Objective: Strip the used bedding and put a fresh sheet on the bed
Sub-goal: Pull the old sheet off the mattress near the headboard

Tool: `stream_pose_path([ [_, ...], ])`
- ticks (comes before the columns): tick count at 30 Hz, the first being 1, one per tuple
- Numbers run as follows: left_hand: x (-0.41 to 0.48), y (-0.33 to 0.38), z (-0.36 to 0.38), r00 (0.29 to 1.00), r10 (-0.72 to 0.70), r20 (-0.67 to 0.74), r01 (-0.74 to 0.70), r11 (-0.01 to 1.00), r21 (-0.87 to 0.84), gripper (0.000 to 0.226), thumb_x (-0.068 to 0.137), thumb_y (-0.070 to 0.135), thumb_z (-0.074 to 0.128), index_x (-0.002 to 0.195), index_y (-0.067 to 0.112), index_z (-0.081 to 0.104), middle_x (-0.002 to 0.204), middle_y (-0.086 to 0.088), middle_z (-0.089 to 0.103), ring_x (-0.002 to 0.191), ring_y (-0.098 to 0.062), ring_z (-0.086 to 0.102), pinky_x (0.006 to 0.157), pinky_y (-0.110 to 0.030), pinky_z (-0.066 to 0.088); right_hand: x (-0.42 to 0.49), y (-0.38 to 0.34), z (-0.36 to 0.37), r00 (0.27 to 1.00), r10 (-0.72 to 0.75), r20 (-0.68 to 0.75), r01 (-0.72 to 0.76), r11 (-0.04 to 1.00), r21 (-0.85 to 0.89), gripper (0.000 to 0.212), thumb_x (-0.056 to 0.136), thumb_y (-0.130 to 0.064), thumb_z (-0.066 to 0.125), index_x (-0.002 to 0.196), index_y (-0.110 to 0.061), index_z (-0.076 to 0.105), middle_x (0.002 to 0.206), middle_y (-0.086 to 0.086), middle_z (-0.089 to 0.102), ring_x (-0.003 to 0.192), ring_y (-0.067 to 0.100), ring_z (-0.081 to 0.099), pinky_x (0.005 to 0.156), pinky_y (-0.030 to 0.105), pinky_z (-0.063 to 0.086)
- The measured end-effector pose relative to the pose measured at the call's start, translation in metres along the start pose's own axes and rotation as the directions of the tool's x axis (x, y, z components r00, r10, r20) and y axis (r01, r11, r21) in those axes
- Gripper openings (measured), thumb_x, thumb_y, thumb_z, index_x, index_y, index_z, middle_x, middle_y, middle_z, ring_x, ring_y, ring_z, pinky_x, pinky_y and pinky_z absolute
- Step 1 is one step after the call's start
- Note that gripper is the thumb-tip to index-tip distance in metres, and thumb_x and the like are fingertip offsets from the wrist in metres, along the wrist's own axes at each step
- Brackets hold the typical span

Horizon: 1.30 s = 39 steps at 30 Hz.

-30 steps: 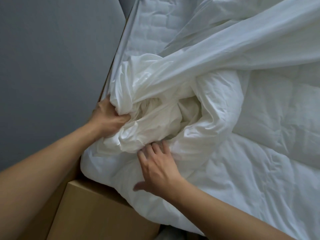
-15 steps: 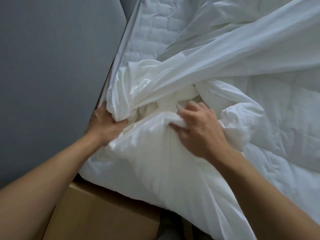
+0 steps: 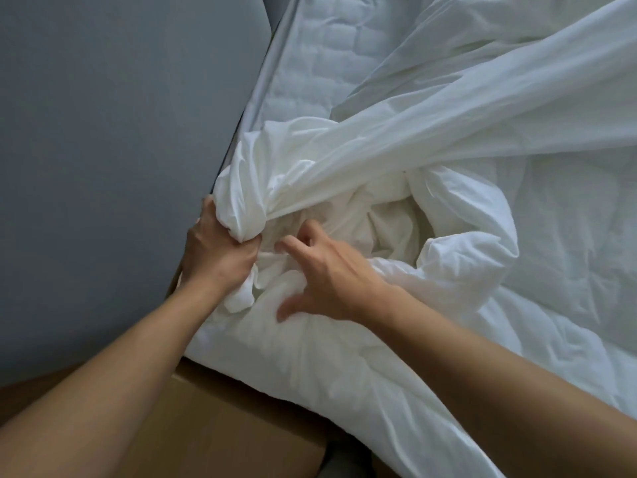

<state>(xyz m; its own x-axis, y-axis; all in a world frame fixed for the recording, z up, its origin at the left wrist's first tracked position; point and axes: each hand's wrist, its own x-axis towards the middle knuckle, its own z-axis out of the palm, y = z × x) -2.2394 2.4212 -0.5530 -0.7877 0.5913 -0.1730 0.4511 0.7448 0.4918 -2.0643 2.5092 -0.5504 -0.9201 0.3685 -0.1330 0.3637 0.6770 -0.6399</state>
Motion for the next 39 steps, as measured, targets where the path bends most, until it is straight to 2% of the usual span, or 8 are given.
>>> stream_pose_path([
  [5,0.008,-0.008,-0.001,0.999,-0.051,0.020,0.051,0.999,-0.014,0.058,0.076,0.041,0.075,0.121,0.029,0.041,0.078,0.022,0.041,0.063,0.000,0.039,0.060,-0.028,0.033,-0.026,-0.016,0.000,0.975,-0.151,-0.165,0.123,0.977,-0.172,0.076,0.070,-0.076,0.067,0.118,-0.018,0.059,0.111,0.005,0.047,0.065,0.017,0.048,0.052,0.027,0.039],
  [8,0.006,-0.007,0.001,0.998,-0.063,0.023,0.064,0.998,-0.028,0.060,0.075,0.040,0.076,0.123,0.029,0.041,0.081,0.019,0.045,0.071,-0.016,0.045,0.069,-0.031,0.038,-0.032,-0.052,0.028,0.992,-0.101,0.080,0.126,0.895,-0.428,0.046,0.080,-0.059,0.067,0.098,-0.017,0.070,0.094,0.006,0.056,0.082,0.025,0.048,0.072,0.037,0.028],
  [11,0.002,-0.007,0.001,0.998,-0.059,0.027,0.059,0.998,-0.031,0.065,0.075,0.039,0.076,0.128,0.030,0.041,0.087,0.018,0.048,0.077,-0.017,0.045,0.068,-0.029,0.038,-0.020,-0.080,0.055,0.931,0.060,0.359,0.140,0.852,-0.505,0.058,0.085,-0.056,0.067,0.120,-0.010,0.057,0.095,0.008,0.058,0.089,0.027,0.054,0.085,0.042,0.036],
  [14,0.001,-0.009,-0.002,0.995,-0.057,0.083,0.062,0.997,-0.056,0.068,0.071,0.043,0.076,0.129,0.031,0.044,0.085,0.025,0.046,0.078,-0.012,0.048,0.064,-0.025,0.038,-0.009,-0.082,0.064,0.913,0.090,0.399,0.037,0.953,-0.300,0.014,0.094,-0.029,0.063,0.097,-0.015,0.059,0.080,0.004,0.058,0.083,0.027,0.063,0.074,0.038,0.039],
  [17,0.003,-0.009,-0.005,0.985,-0.087,0.148,0.103,0.990,-0.101,0.076,0.059,0.051,0.072,0.129,0.029,0.053,0.092,0.023,0.056,0.087,-0.012,0.060,0.073,-0.025,0.044,-0.018,-0.055,0.033,0.957,0.077,0.280,-0.115,0.986,0.120,0.018,0.091,-0.031,0.068,0.106,-0.021,0.063,0.093,-0.001,0.065,0.087,0.021,0.065,0.067,0.032,0.045],
  [25,-0.016,-0.004,-0.006,0.972,-0.034,0.233,0.122,0.919,-0.374,0.039,0.066,0.031,0.087,0.094,0.043,0.064,0.092,0.038,0.068,0.086,0.018,0.063,0.066,-0.004,0.048,-0.053,0.044,-0.110,0.859,0.478,-0.184,-0.187,0.628,0.756,0.018,0.079,-0.028,0.074,0.096,-0.036,0.076,0.086,-0.009,0.076,0.079,0.005,0.071,0.064,0.028,0.057],
  [32,-0.021,0.004,-0.006,0.977,0.037,0.209,0.066,0.882,-0.467,0.042,0.076,0.018,0.087,0.111,0.031,0.069,0.107,0.017,0.074,0.102,0.001,0.069,0.085,-0.026,0.058,0.008,0.017,-0.055,0.898,0.405,0.172,-0.426,0.704,0.568,0.028,0.074,-0.031,0.085,0.098,-0.022,0.074,0.090,-0.003,0.075,0.085,0.018,0.072,0.077,0.043,0.061],
  [39,-0.021,0.008,-0.002,0.980,-0.039,0.193,0.132,0.859,-0.495,0.037,0.078,0.008,0.081,0.110,0.022,0.071,0.104,0.010,0.075,0.097,-0.001,0.070,0.086,-0.030,0.060,0.011,0.021,-0.038,0.688,0.416,0.595,-0.726,0.415,0.548,0.029,0.080,-0.034,0.081,0.104,-0.019,0.075,0.090,0.004,0.078,0.081,0.025,0.076,0.078,0.046,0.062],
])
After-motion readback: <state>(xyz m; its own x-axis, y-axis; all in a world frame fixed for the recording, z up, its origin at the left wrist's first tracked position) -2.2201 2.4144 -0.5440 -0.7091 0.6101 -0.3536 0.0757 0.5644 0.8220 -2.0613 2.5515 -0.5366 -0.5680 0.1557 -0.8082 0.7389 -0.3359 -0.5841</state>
